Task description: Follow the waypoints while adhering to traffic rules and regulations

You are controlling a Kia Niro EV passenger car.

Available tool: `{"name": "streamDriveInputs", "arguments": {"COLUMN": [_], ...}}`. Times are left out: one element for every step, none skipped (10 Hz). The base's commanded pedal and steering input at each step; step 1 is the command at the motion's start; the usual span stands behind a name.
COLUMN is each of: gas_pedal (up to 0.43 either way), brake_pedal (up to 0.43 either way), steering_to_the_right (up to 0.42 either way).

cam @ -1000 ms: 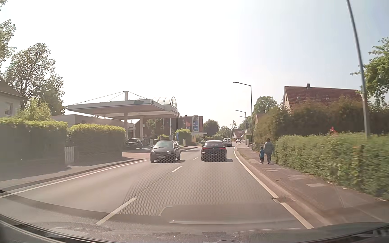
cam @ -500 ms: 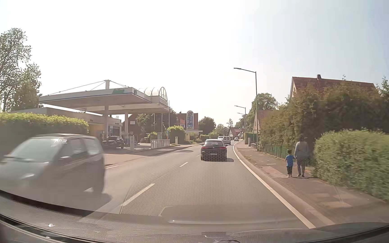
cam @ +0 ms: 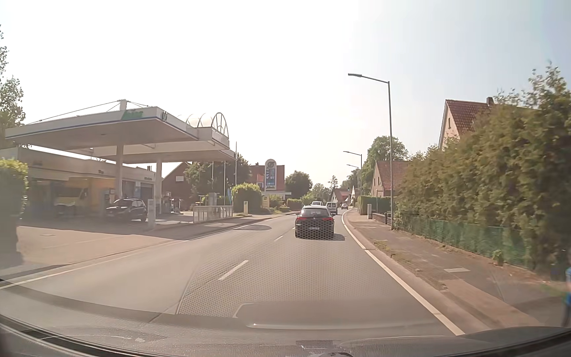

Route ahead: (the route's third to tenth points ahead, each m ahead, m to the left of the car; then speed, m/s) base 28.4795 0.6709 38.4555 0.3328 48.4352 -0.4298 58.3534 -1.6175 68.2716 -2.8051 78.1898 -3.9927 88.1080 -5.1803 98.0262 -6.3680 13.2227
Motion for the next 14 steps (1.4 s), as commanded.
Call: {"name": "streamDriveInputs", "arguments": {"gas_pedal": [0.079,0.079,0.079,0.079,0.079,0.079,0.079,0.079,0.079,0.087,0.087,0.087,0.087,0.087], "brake_pedal": [0.000,0.000,0.000,0.000,0.000,0.000,0.000,0.000,0.000,0.000,0.000,0.000,0.000,0.000], "steering_to_the_right": [0.009,0.010,0.009,0.010,0.010,0.010,0.010,0.010,0.010,0.011,0.011,0.011,0.011,0.011]}}
